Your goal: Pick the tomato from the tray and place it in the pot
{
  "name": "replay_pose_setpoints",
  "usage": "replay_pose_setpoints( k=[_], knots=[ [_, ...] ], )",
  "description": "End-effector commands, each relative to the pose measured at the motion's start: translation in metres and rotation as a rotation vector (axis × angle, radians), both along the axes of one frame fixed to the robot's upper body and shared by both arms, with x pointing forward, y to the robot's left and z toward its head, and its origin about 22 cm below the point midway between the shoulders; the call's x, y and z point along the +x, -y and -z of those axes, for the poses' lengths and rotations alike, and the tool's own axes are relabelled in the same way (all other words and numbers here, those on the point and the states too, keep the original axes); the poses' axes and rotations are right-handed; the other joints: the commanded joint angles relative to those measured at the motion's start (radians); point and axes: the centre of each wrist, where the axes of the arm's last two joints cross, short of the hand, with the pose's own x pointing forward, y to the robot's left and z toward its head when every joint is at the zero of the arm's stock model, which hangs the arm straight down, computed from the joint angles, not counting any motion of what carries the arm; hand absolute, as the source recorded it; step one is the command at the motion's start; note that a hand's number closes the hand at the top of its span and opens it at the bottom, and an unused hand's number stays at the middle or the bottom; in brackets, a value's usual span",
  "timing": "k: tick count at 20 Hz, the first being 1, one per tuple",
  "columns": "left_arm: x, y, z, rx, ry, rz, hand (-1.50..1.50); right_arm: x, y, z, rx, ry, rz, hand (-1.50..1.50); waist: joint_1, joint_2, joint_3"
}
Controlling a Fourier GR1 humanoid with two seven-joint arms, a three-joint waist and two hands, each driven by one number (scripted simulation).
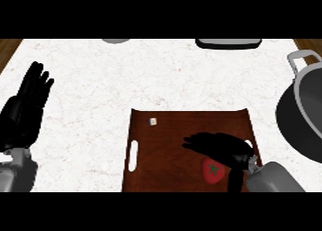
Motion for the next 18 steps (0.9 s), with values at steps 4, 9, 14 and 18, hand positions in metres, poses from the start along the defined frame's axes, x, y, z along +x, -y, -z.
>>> replay_pose_setpoints(
  k=[4, 9, 14, 18],
  knots=[
    [0.001, -0.010, 0.010, -0.002, 0.001, -0.020, 0.00, 0.004, 0.008, 0.013, 0.003, 0.084, -0.151, 1.50, 0.001, 0.001, 0.000],
    [0.018, 0.012, 0.006, 0.008, -0.012, 0.001, 0.00, 0.012, -0.011, 0.017, 0.005, 0.060, -0.158, 1.50, 0.000, 0.001, 0.000],
    [0.017, -0.007, 0.001, -0.023, -0.011, -0.006, 0.00, -0.007, -0.001, 0.024, 0.018, 0.101, -0.170, 1.50, -0.002, 0.000, 0.000],
    [0.009, -0.014, 0.010, 0.000, -0.017, -0.040, 0.00, -0.059, 0.002, 0.018, 0.015, 0.104, 0.052, 1.50, -0.034, -0.008, -0.002]
  ],
)
